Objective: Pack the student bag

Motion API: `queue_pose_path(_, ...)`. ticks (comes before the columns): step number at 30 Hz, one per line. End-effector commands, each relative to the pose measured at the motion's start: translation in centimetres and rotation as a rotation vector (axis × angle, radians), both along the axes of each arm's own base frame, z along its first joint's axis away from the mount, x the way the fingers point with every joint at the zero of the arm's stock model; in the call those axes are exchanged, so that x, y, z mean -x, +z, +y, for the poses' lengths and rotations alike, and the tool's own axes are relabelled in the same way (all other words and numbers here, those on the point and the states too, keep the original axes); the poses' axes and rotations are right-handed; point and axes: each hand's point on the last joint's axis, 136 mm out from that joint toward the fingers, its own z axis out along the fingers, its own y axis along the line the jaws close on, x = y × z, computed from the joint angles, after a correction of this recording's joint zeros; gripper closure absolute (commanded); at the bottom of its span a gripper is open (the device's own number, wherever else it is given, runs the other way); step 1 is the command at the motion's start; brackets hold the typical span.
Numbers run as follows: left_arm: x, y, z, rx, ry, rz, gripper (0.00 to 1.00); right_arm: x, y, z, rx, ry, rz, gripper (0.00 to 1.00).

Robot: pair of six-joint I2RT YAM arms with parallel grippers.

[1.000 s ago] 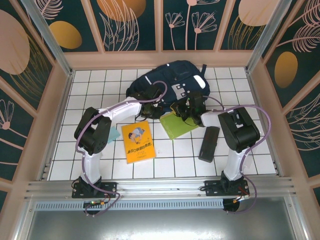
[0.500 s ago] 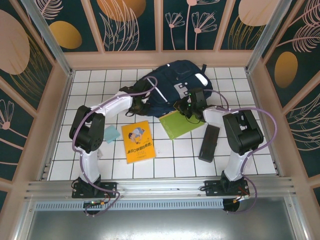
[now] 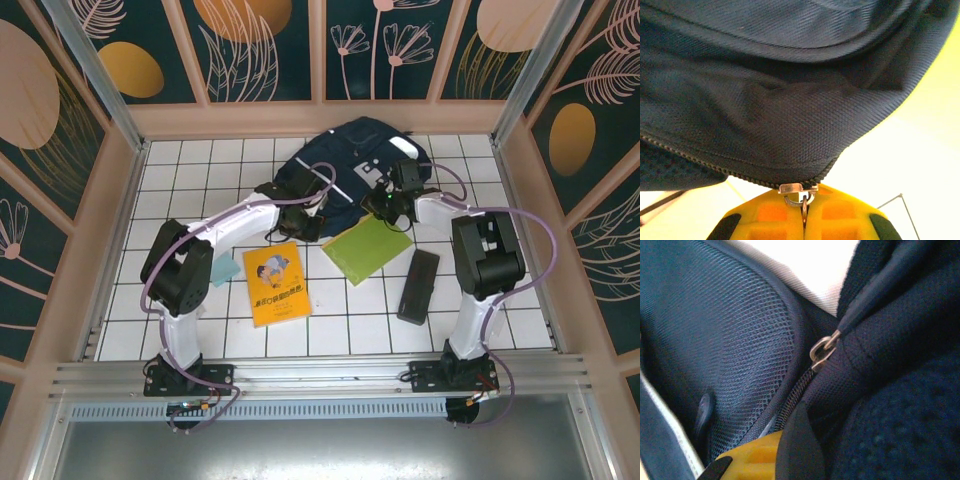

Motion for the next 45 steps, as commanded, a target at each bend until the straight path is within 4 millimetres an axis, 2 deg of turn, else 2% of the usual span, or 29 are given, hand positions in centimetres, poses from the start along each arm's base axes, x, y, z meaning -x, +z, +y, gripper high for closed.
queue_pose_path(1,4.7,2.2,-4.3,0.135,-0.103,0.117,1.0,-6.4,5.9,-0.5,-0.025,-0.072,-0.277,0.92)
queue_pose_path(3,5.1,2.3,-5.8,0.158,-0.13,0.126,1.0,-6.5,5.8,-1.0,-0.032,-0.091,-0.265,0.82)
queue_pose_path(5,5.1,2.2,-6.9,0.172,-0.141,0.125,1.0,-6.1,5.9,-1.4,-0.043,-0.107,-0.248,0.62)
queue_pose_path(7,4.7,1.9,-7.3,0.169,-0.135,0.124,1.0,-5.0,5.9,-1.8,-0.054,-0.129,-0.219,0.44)
queue_pose_path(9,4.3,1.7,-7.2,0.153,-0.127,0.11,1.0,-3.1,5.4,-2.1,-0.065,-0.139,-0.18,0.36)
queue_pose_path(14,4.4,1.9,-8.2,0.198,-0.127,0.124,1.0,2.6,4.1,-1.7,-0.194,-0.153,-0.094,0.29)
queue_pose_path(16,4.3,2.2,-8.8,0.214,-0.128,0.119,1.0,4.6,3.8,-1.0,-0.241,-0.14,-0.063,0.27)
queue_pose_path(19,4.0,2.6,-9.6,0.243,-0.122,0.109,1.0,6.6,4.0,0.3,-0.303,-0.123,-0.045,0.21)
queue_pose_path(20,3.9,2.8,-9.9,0.258,-0.123,0.11,1.0,6.9,4.1,0.6,-0.313,-0.124,-0.044,0.15)
queue_pose_path(23,3.8,3.7,-10.7,0.302,-0.118,0.105,1.0,7.4,4.3,2.3,-0.372,-0.106,-0.028,0.14)
queue_pose_path(24,3.7,3.8,-10.7,0.307,-0.114,0.101,1.0,7.4,4.4,2.9,-0.386,-0.098,-0.027,0.15)
queue_pose_path(26,3.8,4.0,-10.7,0.31,-0.112,0.099,1.0,7.2,4.0,3.6,-0.392,-0.1,-0.024,0.24)
queue_pose_path(27,3.8,3.9,-10.4,0.303,-0.111,0.095,1.0,7.0,3.8,3.6,-0.395,-0.11,-0.027,0.35)
queue_pose_path(28,3.9,3.7,-10.0,0.289,-0.107,0.09,1.0,6.8,3.6,3.4,-0.4,-0.119,-0.031,0.55)
queue_pose_path(30,3.9,2.6,-8.4,0.234,-0.081,0.079,1.0,6.4,3.7,2.8,-0.401,-0.138,-0.054,0.88)
queue_pose_path(31,3.7,1.8,-7.1,0.2,-0.063,0.077,1.0,6.1,3.7,2.4,-0.385,-0.144,-0.068,1.0)
queue_pose_path(35,3.1,-0.3,-1.9,0.095,0.014,0.093,1.0,5.0,4.3,0.5,-0.267,-0.163,-0.123,1.0)
queue_pose_path(39,2.3,-0.9,2.8,-0.037,0.062,0.072,1.0,4.0,5.6,-0.8,-0.189,-0.165,-0.18,1.0)
queue_pose_path(45,-0.6,-1.7,7.3,-0.162,0.138,0.008,1.0,3.4,6.0,-0.6,-0.161,-0.126,-0.204,1.0)
